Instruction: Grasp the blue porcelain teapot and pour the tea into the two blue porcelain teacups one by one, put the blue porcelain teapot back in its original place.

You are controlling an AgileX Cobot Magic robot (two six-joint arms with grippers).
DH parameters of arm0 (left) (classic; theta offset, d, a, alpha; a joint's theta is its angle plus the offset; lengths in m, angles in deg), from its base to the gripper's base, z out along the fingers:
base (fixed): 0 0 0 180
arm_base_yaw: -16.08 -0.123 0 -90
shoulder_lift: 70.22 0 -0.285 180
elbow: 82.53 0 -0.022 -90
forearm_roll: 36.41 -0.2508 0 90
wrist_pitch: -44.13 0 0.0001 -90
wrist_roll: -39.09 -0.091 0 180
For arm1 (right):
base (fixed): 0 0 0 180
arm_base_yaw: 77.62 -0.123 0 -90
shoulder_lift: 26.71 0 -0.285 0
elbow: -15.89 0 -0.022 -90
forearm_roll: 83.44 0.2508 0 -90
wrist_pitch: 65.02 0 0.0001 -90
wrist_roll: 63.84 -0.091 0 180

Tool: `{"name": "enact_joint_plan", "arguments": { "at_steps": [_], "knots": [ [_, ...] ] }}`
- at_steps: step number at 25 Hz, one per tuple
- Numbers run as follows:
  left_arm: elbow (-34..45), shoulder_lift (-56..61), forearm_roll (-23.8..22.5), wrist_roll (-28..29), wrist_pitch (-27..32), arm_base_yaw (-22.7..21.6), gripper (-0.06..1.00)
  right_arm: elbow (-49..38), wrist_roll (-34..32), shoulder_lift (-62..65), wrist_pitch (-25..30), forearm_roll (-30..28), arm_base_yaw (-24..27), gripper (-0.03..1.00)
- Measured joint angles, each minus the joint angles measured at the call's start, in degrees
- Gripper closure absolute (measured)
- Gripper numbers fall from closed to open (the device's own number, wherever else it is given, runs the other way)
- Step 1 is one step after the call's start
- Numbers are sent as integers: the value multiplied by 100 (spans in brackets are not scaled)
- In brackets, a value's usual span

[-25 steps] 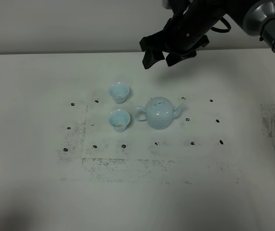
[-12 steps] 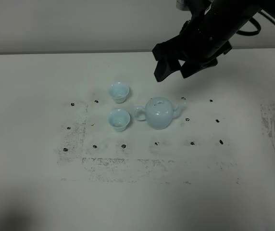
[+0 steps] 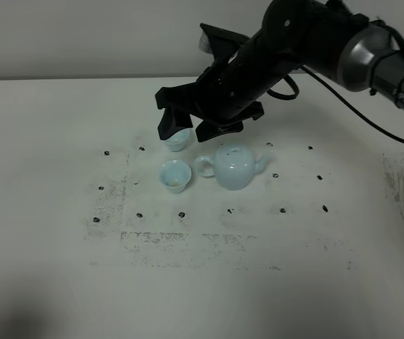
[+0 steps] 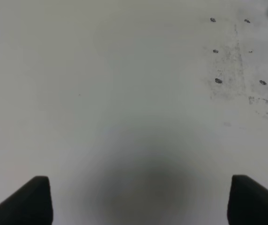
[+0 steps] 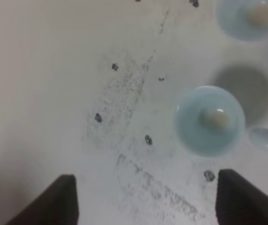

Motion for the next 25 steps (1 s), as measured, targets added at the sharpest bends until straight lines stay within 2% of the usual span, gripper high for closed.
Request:
{"name": "enact_joint_plan", "arguments": {
  "at_steps": [6, 11, 19, 25],
  "knots": [
    [0, 0, 0, 0, 0, 0, 22, 987, -651, -704, 217, -690, -300, 38],
    [0, 0, 0, 0, 0, 0, 22, 1597, -922, -1212, 240, -814, -405, 38],
    [0, 0, 0, 0, 0, 0, 22, 1645, -1505, -1477, 208, -1428, -321, 38],
    [0, 0, 0, 0, 0, 0, 22, 1650, -1654, -1477, 104, -1505, -180, 38]
  ]
}}
